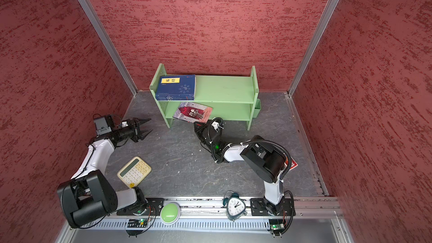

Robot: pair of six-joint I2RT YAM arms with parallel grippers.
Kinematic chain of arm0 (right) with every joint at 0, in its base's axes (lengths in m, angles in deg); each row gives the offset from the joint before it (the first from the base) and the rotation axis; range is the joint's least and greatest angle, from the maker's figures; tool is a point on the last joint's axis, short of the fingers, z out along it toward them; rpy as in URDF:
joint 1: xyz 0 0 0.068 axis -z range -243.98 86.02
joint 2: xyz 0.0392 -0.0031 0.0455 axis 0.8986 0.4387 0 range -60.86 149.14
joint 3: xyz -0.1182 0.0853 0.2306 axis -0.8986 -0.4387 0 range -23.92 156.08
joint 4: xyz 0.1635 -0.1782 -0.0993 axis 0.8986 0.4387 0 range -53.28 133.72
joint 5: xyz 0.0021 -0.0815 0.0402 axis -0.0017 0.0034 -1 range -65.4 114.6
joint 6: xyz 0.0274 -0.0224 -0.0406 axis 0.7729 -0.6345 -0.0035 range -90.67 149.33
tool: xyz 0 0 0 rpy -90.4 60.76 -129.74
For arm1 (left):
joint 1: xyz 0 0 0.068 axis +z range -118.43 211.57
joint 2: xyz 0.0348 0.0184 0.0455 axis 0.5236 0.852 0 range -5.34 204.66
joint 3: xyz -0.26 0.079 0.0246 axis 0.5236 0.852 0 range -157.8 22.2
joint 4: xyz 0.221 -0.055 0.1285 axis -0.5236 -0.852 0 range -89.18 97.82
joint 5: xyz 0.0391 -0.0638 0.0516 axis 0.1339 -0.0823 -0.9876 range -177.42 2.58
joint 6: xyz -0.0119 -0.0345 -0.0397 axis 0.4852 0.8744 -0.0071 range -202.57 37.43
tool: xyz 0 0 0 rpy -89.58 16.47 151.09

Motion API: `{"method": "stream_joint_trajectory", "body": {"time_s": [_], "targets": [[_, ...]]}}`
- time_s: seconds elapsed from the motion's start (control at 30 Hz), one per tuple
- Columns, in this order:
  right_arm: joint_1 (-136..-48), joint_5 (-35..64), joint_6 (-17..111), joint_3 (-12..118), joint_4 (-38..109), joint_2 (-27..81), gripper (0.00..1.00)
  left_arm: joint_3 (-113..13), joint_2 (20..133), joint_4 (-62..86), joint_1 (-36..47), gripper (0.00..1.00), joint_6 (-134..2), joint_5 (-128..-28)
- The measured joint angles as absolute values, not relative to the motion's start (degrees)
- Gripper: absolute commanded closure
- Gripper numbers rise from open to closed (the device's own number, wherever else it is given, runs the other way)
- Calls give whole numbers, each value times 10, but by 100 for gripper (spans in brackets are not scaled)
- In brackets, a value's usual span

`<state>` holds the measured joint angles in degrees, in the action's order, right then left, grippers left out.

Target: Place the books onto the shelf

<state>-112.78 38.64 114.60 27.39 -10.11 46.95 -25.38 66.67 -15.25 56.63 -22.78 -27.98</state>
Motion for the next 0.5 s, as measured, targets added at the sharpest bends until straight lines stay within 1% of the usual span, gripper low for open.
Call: {"method": "stream_joint_trajectory", "body": {"time_s": [0.17, 0.23, 0.37, 0.43, 0.47, 0.5], "targets": [[-1120, 386, 1146, 269, -105, 469, 72, -254, 667, -153, 567, 40, -227, -279], [-1116, 385, 1146, 269, -107, 469, 69, -254, 667, -153, 567, 40, -225, -279], [-1111, 382, 1147, 269, -113, 473, 70, -249, 666, -152, 567, 40, -223, -279], [-1110, 379, 1147, 269, -117, 478, 72, -245, 666, -153, 567, 40, -221, -279], [-1110, 379, 1147, 269, -118, 480, 75, -245, 666, -153, 567, 40, -219, -279], [-1109, 378, 1148, 269, -120, 484, 80, -244, 666, -152, 567, 40, -218, -279]]}}
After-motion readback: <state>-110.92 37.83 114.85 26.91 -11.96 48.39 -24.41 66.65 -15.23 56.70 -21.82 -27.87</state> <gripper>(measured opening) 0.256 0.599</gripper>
